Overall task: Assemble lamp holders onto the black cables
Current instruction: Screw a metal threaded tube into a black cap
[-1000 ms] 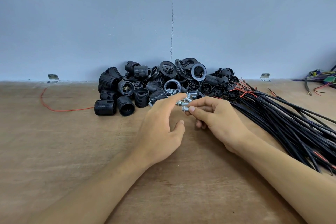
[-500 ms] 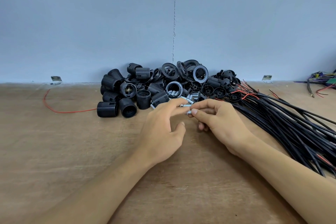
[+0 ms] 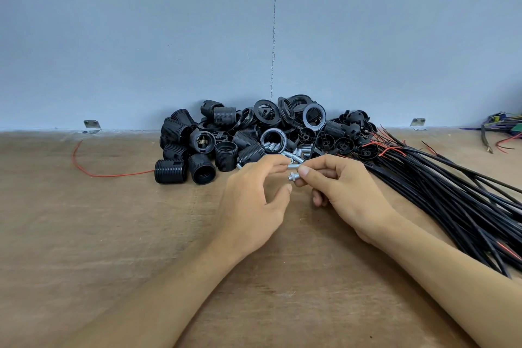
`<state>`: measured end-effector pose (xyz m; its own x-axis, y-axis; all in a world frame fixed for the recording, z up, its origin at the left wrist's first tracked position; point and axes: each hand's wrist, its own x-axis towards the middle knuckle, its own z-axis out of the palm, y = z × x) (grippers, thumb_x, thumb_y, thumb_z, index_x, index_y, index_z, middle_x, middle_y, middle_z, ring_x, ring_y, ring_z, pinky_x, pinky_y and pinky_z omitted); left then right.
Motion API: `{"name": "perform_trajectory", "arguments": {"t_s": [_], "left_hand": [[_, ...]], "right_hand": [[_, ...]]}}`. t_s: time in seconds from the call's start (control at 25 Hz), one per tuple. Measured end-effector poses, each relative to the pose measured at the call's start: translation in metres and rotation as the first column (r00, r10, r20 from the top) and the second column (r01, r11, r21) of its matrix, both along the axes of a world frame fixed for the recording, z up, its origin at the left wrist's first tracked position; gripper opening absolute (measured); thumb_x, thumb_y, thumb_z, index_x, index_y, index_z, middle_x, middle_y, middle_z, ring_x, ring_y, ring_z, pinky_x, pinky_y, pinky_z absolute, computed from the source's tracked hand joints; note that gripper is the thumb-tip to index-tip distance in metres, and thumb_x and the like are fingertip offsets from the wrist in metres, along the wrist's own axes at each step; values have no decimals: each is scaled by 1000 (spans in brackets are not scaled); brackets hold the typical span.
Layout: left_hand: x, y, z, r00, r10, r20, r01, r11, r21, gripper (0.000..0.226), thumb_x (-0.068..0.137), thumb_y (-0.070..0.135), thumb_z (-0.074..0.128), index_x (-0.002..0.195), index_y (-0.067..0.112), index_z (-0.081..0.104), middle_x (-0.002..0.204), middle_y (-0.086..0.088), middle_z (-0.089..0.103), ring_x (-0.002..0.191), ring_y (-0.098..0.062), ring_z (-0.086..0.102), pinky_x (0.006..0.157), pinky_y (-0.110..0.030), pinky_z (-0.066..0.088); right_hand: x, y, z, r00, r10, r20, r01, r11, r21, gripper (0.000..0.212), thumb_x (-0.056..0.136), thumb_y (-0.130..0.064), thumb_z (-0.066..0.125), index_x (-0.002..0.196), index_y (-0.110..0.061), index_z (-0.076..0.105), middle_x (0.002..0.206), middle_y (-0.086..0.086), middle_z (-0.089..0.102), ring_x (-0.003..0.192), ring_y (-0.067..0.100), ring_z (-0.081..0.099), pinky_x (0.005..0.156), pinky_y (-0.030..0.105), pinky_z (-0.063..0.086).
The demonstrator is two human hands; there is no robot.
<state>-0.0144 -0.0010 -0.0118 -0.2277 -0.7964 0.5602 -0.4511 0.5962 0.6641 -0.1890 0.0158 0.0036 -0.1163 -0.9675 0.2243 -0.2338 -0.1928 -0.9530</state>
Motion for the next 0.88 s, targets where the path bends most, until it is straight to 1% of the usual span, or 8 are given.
{"name": "perform_trajectory", "arguments": {"t_s": [0.12, 0.24, 0.36, 0.4, 0.44, 0.56, 0.72, 0.88], "left_hand": [[0, -1, -1, 998, -3, -58, 7, 997, 73, 27, 85, 28, 79, 109, 38, 72, 95, 32, 71, 100, 10, 65, 88, -13, 50], [-1, -2, -1, 997, 10, -74, -6, 999, 52, 20, 84, 23, 81, 96, 37, 74, 91, 25, 74, 80, -10, 73, 75, -23, 55], [0, -3, 0, 996, 21, -83, -21, 1000, 1, 21, 81, 14, 82, 96, 29, 76, 88, 22, 74, 91, 6, 68, 82, -9, 47], [1, -3, 1, 997, 25, -77, -26, 1000, -2, 23, 81, 14, 81, 97, 29, 75, 90, 22, 74, 95, 8, 66, 85, -9, 46], [1, -2, 2, 997, 26, -69, -27, 1000, -7, 24, 80, 15, 81, 98, 30, 75, 91, 22, 74, 98, 7, 65, 87, -10, 46], [0, 3, 3, 999, 7, -46, -10, 998, -67, 19, 79, 23, 79, 95, 33, 73, 88, 25, 73, 101, 4, 63, 89, -8, 41], [-2, 7, 2, 1000, -2, 4, 2, 996, -91, 17, 80, 29, 75, 95, 35, 72, 89, 26, 71, 97, 5, 62, 85, -7, 40], [0, 1, 3, 998, 33, -53, -31, 999, 36, 29, 81, 23, 81, 105, 36, 70, 90, 22, 72, 94, 5, 64, 81, -10, 46]], "right_hand": [[1, 1, 0, 998, 62, 13, -62, 998, 7, 11, 95, -18, 66, 92, -9, 72, 75, 7, 73, 48, 10, 47, 49, 17, 42], [1, 3, 2, 991, 129, 37, -130, 991, 35, 12, 94, -18, 68, 96, -7, 72, 80, 11, 74, 51, 11, 50, 51, 18, 43], [-1, 3, 5, 984, 173, 40, -176, 982, 64, 9, 91, -11, 70, 98, -6, 72, 85, 20, 73, 54, 13, 54, 54, 20, 44], [-1, 3, 5, 985, 169, 35, -171, 983, 72, 8, 91, -9, 71, 98, -6, 72, 84, 23, 72, 54, 13, 55, 54, 20, 44], [0, 2, 5, 987, 155, 27, -157, 985, 77, 7, 90, -8, 71, 97, -6, 73, 78, 22, 70, 53, 12, 55, 53, 20, 44], [1, 0, 1, 997, 75, 12, -76, 995, 67, 4, 92, -8, 70, 94, -7, 72, 64, 5, 67, 50, 11, 53, 50, 18, 43], [-3, -1, 1, 999, 14, 46, -17, 998, 57, 3, 92, -11, 70, 93, -9, 72, 71, 2, 73, 49, 10, 53, 48, 17, 42], [-2, -1, 0, 997, 73, 0, -73, 996, 54, 5, 92, -13, 71, 93, -10, 74, 75, 5, 74, 51, 12, 52, 50, 13, 41]]}}
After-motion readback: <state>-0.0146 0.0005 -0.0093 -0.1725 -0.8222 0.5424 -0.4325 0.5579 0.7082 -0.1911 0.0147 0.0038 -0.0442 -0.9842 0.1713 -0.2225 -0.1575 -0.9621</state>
